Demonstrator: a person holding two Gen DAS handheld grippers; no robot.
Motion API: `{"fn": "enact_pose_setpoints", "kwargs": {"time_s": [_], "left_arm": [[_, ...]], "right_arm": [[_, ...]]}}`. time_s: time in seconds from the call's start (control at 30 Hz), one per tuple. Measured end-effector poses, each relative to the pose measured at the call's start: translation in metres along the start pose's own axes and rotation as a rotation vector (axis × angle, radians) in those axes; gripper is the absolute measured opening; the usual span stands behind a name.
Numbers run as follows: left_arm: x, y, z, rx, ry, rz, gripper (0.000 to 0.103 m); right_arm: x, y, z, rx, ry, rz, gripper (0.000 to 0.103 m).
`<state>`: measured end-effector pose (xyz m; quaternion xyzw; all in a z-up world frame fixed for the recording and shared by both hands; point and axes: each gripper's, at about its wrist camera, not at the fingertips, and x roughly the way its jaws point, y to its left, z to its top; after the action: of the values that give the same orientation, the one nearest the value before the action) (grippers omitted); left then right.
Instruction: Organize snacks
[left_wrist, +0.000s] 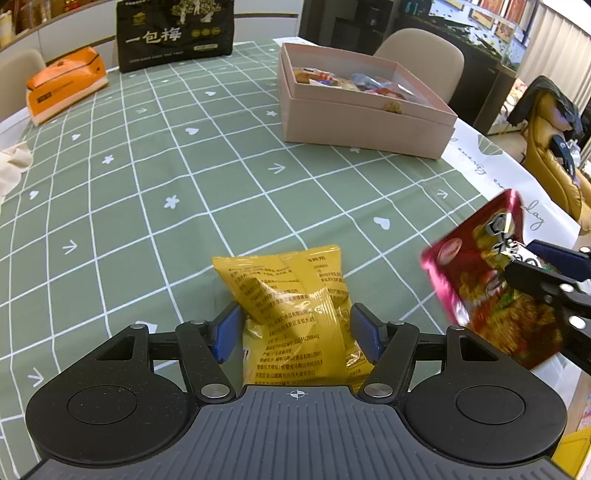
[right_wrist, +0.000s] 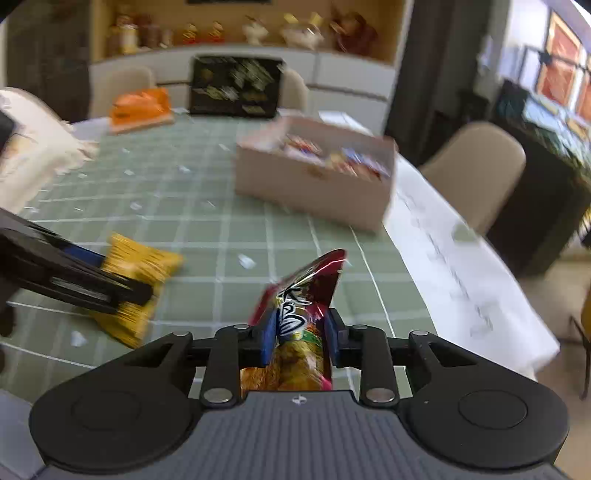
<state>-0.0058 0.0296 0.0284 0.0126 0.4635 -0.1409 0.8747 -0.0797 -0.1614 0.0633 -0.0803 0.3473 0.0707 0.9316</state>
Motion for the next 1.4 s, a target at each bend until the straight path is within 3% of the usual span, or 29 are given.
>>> {"fn": "enact_pose_setpoints", "kwargs": {"time_s": [0.1,0.23,0.37,0.47,0.53,0.6,0.63,0.77,0.93,1.07,1.2,1.33,1.4], "left_arm": [[0.0,0.0,-0.001,0.002,-0.006,-0.002,0.069],[-0.001,0.003,-0.001,-0.005,-0.006,-0.012,0.071],[-0.002,0.003,-0.002,-0.004,-0.006,-0.013,0.071],[-0.002,0.004,-0.002,0.0,-0.004,-0.015,0.071],[-0.002,0.005,-0.002,-0.001,-0.006,-0.019,0.07],[-0.002,0.005,-0.002,-0.002,-0.007,-0.015,0.068],[-0.002,0.005,-0.002,0.004,-0.007,-0.009,0.067],[-0.003,0.005,-0.002,0.005,-0.001,-0.002,0.066],[-0.004,0.005,-0.003,0.001,0.006,-0.011,0.065],[-0.004,0.006,-0.005,-0.004,-0.001,-0.017,0.065],[-0.004,0.006,-0.005,0.006,0.001,-0.016,0.065],[-0.003,0.004,-0.004,0.002,0.004,-0.009,0.066],[-0.003,0.002,-0.004,0.004,0.005,-0.004,0.068]], "right_arm": [[-0.01,0.009,0.006,0.009,-0.031,0.096,0.027],[0.007,0.019,0.003,0.044,0.03,0.194,0.027],[0.039,0.008,-0.001,0.167,0.112,0.239,0.046],[0.056,-0.008,-0.002,0.301,0.159,0.31,0.05],[0.054,-0.005,-0.006,0.283,0.148,0.306,0.051],[0.051,0.004,-0.008,0.209,0.14,0.283,0.062],[0.05,0.006,-0.01,0.183,0.144,0.281,0.062],[0.035,0.013,-0.011,0.089,0.138,0.295,0.037],[0.021,-0.011,0.002,-0.004,0.084,0.051,0.027],[-0.007,-0.033,0.016,0.008,-0.005,0.031,0.015],[0.0,-0.019,0.015,0.03,-0.006,0.135,0.017],[0.036,-0.006,0.008,0.034,0.084,0.087,0.018],[0.045,-0.01,0.004,0.037,0.091,0.038,0.029]]}}
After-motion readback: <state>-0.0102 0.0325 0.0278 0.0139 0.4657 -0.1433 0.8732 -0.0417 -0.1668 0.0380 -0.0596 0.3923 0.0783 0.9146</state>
